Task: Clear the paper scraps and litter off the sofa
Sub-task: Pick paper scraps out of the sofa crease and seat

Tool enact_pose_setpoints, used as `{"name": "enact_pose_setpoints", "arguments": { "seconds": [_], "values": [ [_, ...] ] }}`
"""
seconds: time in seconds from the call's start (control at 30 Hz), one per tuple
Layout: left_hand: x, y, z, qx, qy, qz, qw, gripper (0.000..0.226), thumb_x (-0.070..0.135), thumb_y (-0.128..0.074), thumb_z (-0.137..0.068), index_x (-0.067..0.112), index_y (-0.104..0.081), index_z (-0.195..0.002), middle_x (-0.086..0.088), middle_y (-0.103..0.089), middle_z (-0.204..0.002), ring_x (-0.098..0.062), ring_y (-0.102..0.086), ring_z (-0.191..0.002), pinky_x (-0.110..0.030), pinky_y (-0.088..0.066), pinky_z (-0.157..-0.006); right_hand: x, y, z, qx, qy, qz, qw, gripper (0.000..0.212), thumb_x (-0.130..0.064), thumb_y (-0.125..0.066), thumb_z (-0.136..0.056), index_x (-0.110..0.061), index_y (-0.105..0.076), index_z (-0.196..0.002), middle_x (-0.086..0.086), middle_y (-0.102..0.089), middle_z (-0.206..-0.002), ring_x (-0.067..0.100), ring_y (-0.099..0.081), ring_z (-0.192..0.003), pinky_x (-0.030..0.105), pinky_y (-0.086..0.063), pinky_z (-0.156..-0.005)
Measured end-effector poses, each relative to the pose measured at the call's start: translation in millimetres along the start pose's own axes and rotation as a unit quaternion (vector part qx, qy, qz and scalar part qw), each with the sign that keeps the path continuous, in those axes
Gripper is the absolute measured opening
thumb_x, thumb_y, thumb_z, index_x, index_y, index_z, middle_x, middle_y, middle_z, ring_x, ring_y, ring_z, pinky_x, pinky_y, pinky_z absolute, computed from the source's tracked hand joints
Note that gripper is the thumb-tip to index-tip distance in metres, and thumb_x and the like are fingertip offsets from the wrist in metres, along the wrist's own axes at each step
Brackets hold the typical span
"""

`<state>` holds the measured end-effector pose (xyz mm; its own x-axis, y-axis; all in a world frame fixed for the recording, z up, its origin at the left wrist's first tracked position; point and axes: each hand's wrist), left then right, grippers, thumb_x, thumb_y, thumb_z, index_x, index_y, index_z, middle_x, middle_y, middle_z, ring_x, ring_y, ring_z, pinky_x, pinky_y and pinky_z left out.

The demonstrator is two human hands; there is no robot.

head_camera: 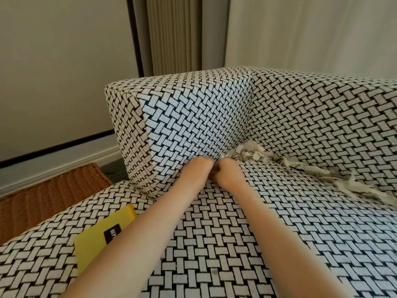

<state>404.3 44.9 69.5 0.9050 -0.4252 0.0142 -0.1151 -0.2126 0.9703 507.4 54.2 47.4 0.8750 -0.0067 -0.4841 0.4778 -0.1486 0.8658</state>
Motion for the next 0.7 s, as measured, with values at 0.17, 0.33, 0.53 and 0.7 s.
{"name": "enact_pose_setpoints", "arguments": {
  "seconds": [0.17, 0.33, 0.53, 0.7],
  "values": [
    [-8, -10, -7, -0.039, -0.116, -0.122, 0.985, 0.027, 0.001, -0.042, -0.095, 0.003, -0.053, -0.119, -0.013, -0.061, -0.109, -0.026, -0.063, -0.095, -0.03, -0.052, -0.078, 21, 8, -9, 0.051, -0.057, -0.11, 0.991, 0.015, -0.017, -0.06, -0.088, -0.013, -0.071, -0.096, -0.001, -0.067, -0.087, 0.003, -0.049, -0.064, 0.013, -0.034, -0.052],
    [-8, -12, -12, -0.04, -0.147, -0.165, 0.975, 0.032, -0.004, -0.042, -0.093, 0.004, -0.05, -0.122, -0.013, -0.058, -0.113, -0.026, -0.062, -0.096, -0.03, -0.049, -0.073, 22, 8, -18, 0.053, -0.063, -0.057, 0.995, 0.017, -0.021, -0.06, -0.087, -0.019, -0.072, -0.099, -0.001, -0.07, -0.096, 0.01, -0.057, -0.075, 0.021, -0.045, -0.061],
    [-7, -12, -20, -0.007, -0.174, -0.197, 0.965, 0.031, -0.004, -0.04, -0.093, 0.004, -0.05, -0.121, -0.012, -0.057, -0.115, -0.025, -0.063, -0.098, -0.032, -0.051, -0.077, 16, 5, -29, 0.039, -0.055, -0.016, 0.998, 0.026, -0.018, -0.057, -0.086, -0.016, -0.06, -0.112, 0.003, -0.067, -0.106, 0.02, -0.062, -0.094, 0.034, -0.053, -0.079],
    [-7, -19, -30, -0.002, -0.166, -0.191, 0.967, 0.03, -0.005, -0.042, -0.092, 0.004, -0.053, -0.119, -0.009, -0.064, -0.11, -0.023, -0.064, -0.099, -0.03, -0.052, -0.083, 11, 4, -34, 0.053, -0.062, -0.01, 0.997, 0.029, -0.016, -0.045, -0.093, -0.002, -0.043, -0.118, 0.015, -0.062, -0.106, 0.03, -0.06, -0.098, 0.033, -0.044, -0.072]
  ]
}}
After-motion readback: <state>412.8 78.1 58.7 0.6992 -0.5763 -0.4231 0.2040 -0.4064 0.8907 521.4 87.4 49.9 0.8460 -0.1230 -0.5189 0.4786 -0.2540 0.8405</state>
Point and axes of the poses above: each hand's wrist, its own z-axis away from the middle knuckle, its own y-axis out of the back of the hand, x = y × z
